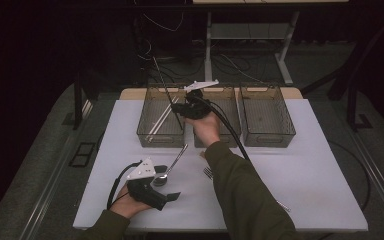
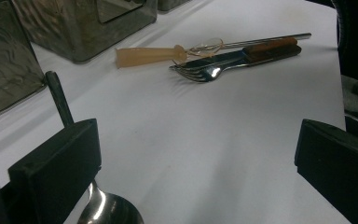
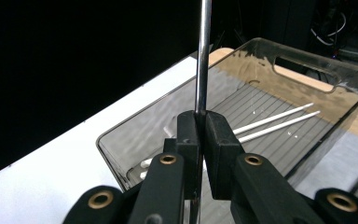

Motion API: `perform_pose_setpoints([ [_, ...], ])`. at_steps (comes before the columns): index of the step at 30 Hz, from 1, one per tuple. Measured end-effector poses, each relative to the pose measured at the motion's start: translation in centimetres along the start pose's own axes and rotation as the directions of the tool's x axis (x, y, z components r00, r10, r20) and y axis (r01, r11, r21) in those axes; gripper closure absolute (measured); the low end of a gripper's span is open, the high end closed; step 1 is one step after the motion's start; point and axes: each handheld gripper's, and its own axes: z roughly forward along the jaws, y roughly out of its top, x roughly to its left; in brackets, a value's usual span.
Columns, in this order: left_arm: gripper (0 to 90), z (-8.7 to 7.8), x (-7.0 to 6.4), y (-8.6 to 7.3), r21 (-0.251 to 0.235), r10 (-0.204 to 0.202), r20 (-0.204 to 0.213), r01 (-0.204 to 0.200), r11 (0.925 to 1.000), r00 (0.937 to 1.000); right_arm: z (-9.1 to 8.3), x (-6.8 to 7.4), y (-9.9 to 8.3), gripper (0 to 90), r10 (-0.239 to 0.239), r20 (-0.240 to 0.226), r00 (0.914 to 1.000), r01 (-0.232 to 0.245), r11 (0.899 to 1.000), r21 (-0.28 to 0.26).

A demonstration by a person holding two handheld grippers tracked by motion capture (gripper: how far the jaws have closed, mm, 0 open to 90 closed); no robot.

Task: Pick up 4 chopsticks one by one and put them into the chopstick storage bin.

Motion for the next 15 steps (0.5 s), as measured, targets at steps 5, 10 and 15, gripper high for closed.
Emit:
perform_pose_setpoints([
  [5,0.0,0.0,0.1,0.0,0.002,0.013,0.001,-0.013,0.9999,0.9999,1.1,0.2,-0.6,85.4,0.006,0.011,0.9999,-0.006,1.000,0.030],
  [10,0.0,0.0,0.0,0.0,0.003,0.006,0.004,-0.006,1.0000,1.0000,2.3,0.4,-1.4,85.3,0.001,0.025,0.9997,-0.003,0.997,0.071],
  [15,0.0,0.0,0.0,0.0,0.004,0.005,0.006,-0.005,1.0000,1.0000,3.4,0.7,-2.1,85.3,-0.002,0.048,0.9988,-0.003,0.994,0.108],
])
